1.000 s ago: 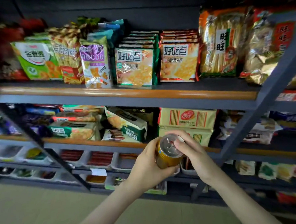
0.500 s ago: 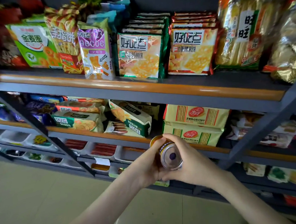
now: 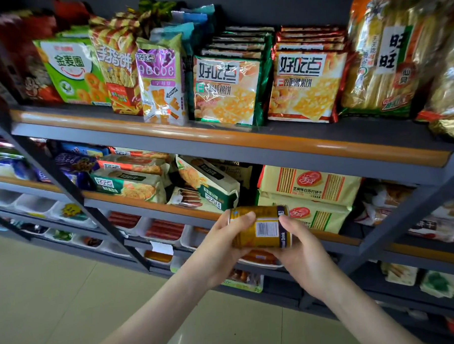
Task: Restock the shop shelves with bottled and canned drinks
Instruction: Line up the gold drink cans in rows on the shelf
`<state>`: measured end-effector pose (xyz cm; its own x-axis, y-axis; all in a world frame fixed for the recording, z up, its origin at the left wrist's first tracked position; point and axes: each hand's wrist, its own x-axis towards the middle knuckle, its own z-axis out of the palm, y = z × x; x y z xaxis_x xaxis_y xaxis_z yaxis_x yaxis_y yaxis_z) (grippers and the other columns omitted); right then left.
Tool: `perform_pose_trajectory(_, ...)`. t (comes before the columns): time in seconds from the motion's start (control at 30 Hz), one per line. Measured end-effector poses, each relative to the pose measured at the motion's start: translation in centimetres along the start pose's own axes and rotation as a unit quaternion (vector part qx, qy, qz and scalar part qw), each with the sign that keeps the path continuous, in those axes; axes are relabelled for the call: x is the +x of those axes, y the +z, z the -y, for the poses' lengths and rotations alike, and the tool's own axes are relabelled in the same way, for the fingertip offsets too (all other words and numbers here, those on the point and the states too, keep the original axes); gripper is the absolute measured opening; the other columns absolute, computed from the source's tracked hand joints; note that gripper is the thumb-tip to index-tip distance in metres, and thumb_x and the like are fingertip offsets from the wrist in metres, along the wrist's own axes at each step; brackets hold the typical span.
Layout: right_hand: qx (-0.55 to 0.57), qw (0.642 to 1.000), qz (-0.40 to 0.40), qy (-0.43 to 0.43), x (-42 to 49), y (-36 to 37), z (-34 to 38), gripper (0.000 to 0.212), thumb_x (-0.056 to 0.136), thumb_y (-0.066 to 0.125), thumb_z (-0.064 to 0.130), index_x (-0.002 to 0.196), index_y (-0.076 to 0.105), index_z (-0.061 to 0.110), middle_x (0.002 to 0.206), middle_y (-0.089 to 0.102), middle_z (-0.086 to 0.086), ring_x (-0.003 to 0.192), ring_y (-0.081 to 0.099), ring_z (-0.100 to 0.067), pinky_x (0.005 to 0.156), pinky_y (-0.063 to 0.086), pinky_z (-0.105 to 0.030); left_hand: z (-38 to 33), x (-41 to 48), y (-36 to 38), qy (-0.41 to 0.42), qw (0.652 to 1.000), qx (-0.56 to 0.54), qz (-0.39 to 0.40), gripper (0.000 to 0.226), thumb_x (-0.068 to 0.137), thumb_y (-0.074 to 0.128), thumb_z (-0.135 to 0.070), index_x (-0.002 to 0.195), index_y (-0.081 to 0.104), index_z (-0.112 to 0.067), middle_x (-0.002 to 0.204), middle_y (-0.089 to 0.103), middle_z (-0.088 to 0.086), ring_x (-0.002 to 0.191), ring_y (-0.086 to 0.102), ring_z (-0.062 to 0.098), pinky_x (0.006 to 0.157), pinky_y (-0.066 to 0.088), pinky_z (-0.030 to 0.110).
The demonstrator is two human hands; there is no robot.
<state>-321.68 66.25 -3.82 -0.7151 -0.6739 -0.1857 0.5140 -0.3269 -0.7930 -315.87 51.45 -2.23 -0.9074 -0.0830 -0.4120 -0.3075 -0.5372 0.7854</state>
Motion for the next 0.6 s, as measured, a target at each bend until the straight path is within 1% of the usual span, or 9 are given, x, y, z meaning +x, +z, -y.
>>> perform_pose_trajectory(0.1, -0.045, 0.998, -0.025, 0.033, -0.3, 0.0, 0.1, 0.059, 0.077, 0.070, 0.051, 0.124, 0.060, 0.017, 0.120, 0.066, -0.014, 0.107, 0.063, -0.030, 0.077, 0.054, -0.037, -0.8, -0.2, 0.3, -0.003, 0.999, 0.046, -0.026, 0.050, 0.083, 0.067, -0.028, 0.123, 0.050, -0.004, 0.105, 0.073, 0.012, 0.095, 0.071, 0.023, 0.074, 0.059, 0.031)
perform_pose_trajectory(0.2, -0.240, 0.969, -0.038, 0.047, -0.8, 0.2, 0.9, 0.052, 0.078, 0.064, 0.064, 0.121, 0.053, 0.037, 0.131, 0.059, 0.004, 0.111, 0.060, -0.015, 0.086, 0.045, -0.025, -1.8, -0.4, 0.3, -0.002, 0.989, 0.137, -0.058, 0.049, 0.084, 0.070, -0.033, 0.121, 0.050, -0.008, 0.112, 0.069, 0.012, 0.095, 0.070, 0.023, 0.069, 0.058, 0.030)
perform_pose_trajectory(0.23, -0.337, 0.940, -0.036, 0.027, -0.9, 0.3, 1.4, 0.051, 0.076, 0.064, 0.063, 0.120, 0.048, 0.042, 0.135, 0.051, 0.011, 0.115, 0.053, -0.006, 0.088, 0.040, -0.017, -2.2, -0.3, 0.4, 0.000, 0.983, 0.175, -0.062, 0.049, 0.083, 0.072, -0.035, 0.119, 0.048, -0.010, 0.117, 0.065, 0.013, 0.099, 0.068, 0.025, 0.070, 0.059, 0.032)
perform_pose_trajectory(0.3, -0.526, 0.849, -0.011, -0.053, -1.0, 0.7, 3.0, 0.064, 0.073, 0.069, 0.055, 0.126, 0.035, 0.046, 0.135, 0.037, 0.019, 0.121, 0.036, 0.005, 0.092, 0.031, -0.009, -3.2, -0.4, 0.9, 0.003, 0.965, 0.255, -0.063, 0.046, 0.080, 0.075, -0.038, 0.108, 0.048, -0.015, 0.118, 0.062, 0.013, 0.098, 0.068, 0.027, 0.073, 0.060, 0.037)
perform_pose_trajectory(0.4, -0.707, 0.693, 0.051, -0.133, -1.0, 1.6, 4.6, 0.088, 0.073, 0.076, 0.053, 0.143, 0.025, 0.038, 0.143, 0.033, 0.016, 0.130, 0.026, 0.000, 0.104, 0.024, -0.017, -4.3, -0.8, 2.4, 0.009, 0.951, 0.304, -0.046, 0.057, 0.075, 0.077, -0.044, 0.113, 0.055, -0.007, 0.114, 0.065, 0.016, 0.090, 0.071, 0.026, 0.072, 0.061, 0.041)
perform_pose_trajectory(0.47, -0.747, 0.643, 0.029, -0.166, -1.4, 1.9, 5.4, 0.090, 0.075, 0.072, 0.057, 0.147, 0.025, 0.031, 0.144, 0.035, 0.014, 0.133, 0.029, -0.004, 0.106, 0.027, -0.019, -5.3, -1.4, 3.3, 0.030, 0.945, 0.324, -0.020, 0.053, 0.080, 0.074, -0.042, 0.117, 0.056, -0.008, 0.110, 0.068, 0.012, 0.090, 0.072, 0.022, 0.076, 0.060, 0.041)
perform_pose_trajectory(0.5, -0.741, 0.646, 0.010, -0.183, -1.7, 2.0, 6.1, 0.088, 0.075, 0.072, 0.056, 0.147, 0.027, 0.030, 0.142, 0.039, 0.015, 0.130, 0.034, -0.004, 0.104, 0.030, -0.019, -6.0, -1.9, 3.6, 0.045, 0.944, 0.328, -0.001, 0.046, 0.083, 0.072, -0.039, 0.118, 0.058, -0.011, 0.109, 0.070, 0.009, 0.092, 0.071, 0.020, 0.080, 0.059, 0.042)
perform_pose_trajectory(0.53, -0.716, 0.670, -0.010, -0.193, -2.1, 2.2, 7.1, 0.084, 0.075, 0.073, 0.055, 0.144, 0.031, 0.032, 0.136, 0.043, 0.017, 0.125, 0.040, -0.002, 0.100, 0.034, -0.018, -6.8, -2.4, 4.0, 0.062, 0.942, 0.328, 0.022, 0.041, 0.085, 0.071, -0.034, 0.119, 0.059, -0.015, 0.109, 0.070, 0.007, 0.096, 0.071, 0.020, 0.086, 0.058, 0.041)
perform_pose_trajectory(0.6, -0.637, 0.744, -0.026, -0.201, -3.1, 2.7, 9.2, 0.074, 0.071, 0.074, 0.056, 0.134, 0.036, 0.044, 0.122, 0.052, 0.025, 0.111, 0.052, 0.003, 0.091, 0.043, -0.017, -8.3, -3.4, 4.7, 0.109, 0.933, 0.334, 0.071, 0.042, 0.086, 0.072, -0.028, 0.124, 0.057, -0.020, 0.114, 0.069, 0.005, 0.104, 0.068, 0.018, 0.094, 0.054, 0.036)
